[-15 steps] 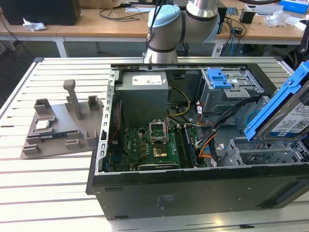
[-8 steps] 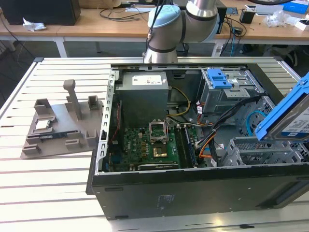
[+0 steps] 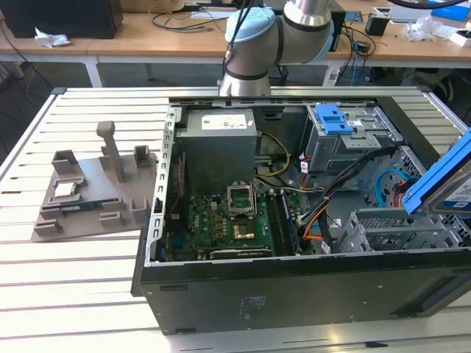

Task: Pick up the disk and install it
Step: 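Pick up the disk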

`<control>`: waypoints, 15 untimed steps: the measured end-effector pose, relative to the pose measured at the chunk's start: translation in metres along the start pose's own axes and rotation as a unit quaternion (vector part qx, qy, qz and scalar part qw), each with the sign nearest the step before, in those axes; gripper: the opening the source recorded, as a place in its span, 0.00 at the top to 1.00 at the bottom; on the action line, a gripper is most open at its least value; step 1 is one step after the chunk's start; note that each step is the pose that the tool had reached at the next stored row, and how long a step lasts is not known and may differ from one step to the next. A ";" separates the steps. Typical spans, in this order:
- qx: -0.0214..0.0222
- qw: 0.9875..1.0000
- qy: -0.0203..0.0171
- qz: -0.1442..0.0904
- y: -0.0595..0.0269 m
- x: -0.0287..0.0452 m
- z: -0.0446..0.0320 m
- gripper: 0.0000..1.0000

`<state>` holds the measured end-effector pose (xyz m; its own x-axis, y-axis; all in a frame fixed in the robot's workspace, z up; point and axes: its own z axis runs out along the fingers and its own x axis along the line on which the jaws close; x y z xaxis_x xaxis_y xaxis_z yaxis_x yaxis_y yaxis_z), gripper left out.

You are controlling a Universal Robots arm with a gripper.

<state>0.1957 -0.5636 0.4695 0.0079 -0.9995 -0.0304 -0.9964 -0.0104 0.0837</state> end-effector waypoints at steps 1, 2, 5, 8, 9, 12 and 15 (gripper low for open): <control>0.000 1.000 0.000 0.000 -0.0001 0.0001 0.0008 0.63; 0.000 1.000 0.000 0.000 -0.0003 0.0001 0.0015 0.63; 0.000 1.000 0.000 0.000 -0.0005 0.0001 0.0042 0.63; 0.000 1.000 0.000 0.000 -0.0001 0.0002 0.0053 0.63; 0.000 1.000 0.000 0.000 0.0003 0.0002 0.0056 0.63; 0.000 1.000 0.000 0.000 0.0025 0.0002 0.0068 0.63; 0.000 1.000 0.000 0.000 0.0072 0.0003 0.0079 0.63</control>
<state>0.1878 -0.5638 0.4622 0.0082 -0.9995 -0.0306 -0.9964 -0.0107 0.0838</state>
